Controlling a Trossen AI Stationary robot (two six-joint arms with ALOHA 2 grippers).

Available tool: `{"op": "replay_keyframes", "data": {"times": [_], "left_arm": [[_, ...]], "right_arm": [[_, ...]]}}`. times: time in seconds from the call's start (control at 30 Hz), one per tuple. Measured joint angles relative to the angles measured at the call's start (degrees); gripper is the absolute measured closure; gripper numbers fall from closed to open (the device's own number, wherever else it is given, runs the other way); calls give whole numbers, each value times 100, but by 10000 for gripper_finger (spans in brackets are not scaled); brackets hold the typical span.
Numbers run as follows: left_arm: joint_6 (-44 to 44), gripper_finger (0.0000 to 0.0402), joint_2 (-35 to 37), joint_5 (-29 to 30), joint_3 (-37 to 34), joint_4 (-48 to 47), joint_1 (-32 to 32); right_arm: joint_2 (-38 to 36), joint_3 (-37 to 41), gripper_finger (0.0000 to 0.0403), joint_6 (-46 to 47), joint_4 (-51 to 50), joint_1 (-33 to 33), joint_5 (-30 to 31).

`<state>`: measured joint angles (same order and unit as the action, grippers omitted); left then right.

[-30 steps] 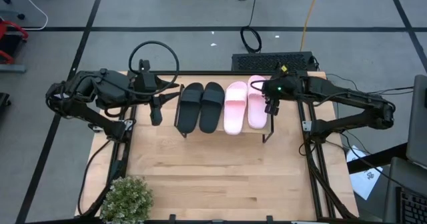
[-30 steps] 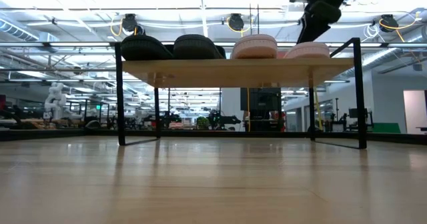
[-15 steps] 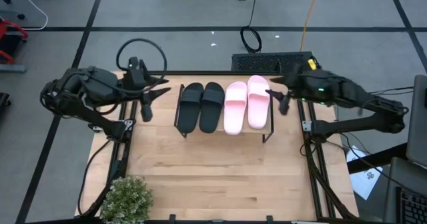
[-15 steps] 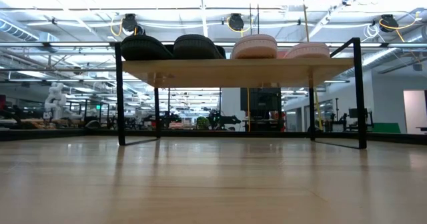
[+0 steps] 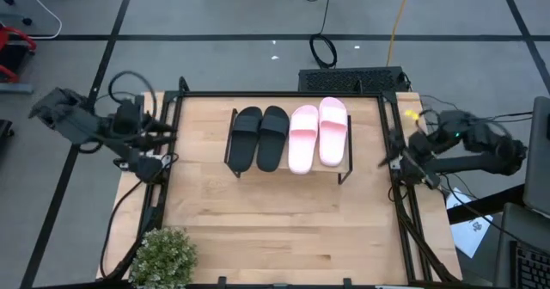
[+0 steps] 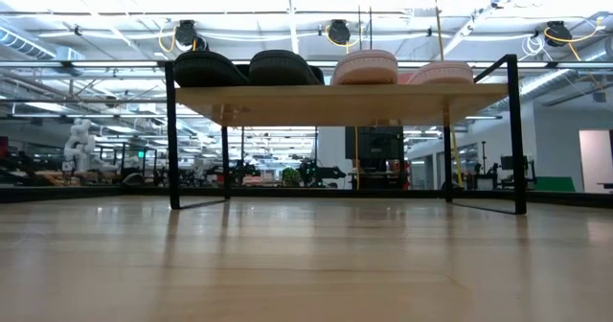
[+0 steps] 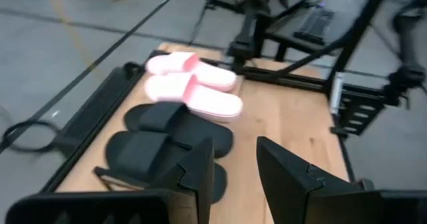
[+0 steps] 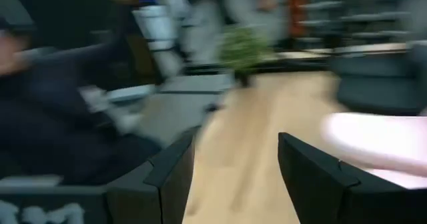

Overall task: Pick and place slides into the shelf
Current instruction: Return to Home Position

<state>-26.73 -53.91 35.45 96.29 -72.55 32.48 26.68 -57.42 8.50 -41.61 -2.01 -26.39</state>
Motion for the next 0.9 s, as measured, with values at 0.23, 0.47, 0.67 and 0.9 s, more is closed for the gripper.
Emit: {"op": "replay_keyframes", "data": {"times": [0.23,0.47,0.67,0.9], "left_arm": [[-352,289,1112,643,-2385,1485,1317],[-84,289,1759,1028,-4564,4002,2215],[-188,289,1712,1440,-5691,5269,2638],[489,289,1681,1648,-6864,7328,2757]], "right_arm": [[-1827,2533,197,750,2571,218,-1067],[-2622,4707,197,1745,6263,438,-1275],[-2422,5602,197,1861,8336,584,-1421],[-2466,5448,197,1756,8435,584,-1629]]}}
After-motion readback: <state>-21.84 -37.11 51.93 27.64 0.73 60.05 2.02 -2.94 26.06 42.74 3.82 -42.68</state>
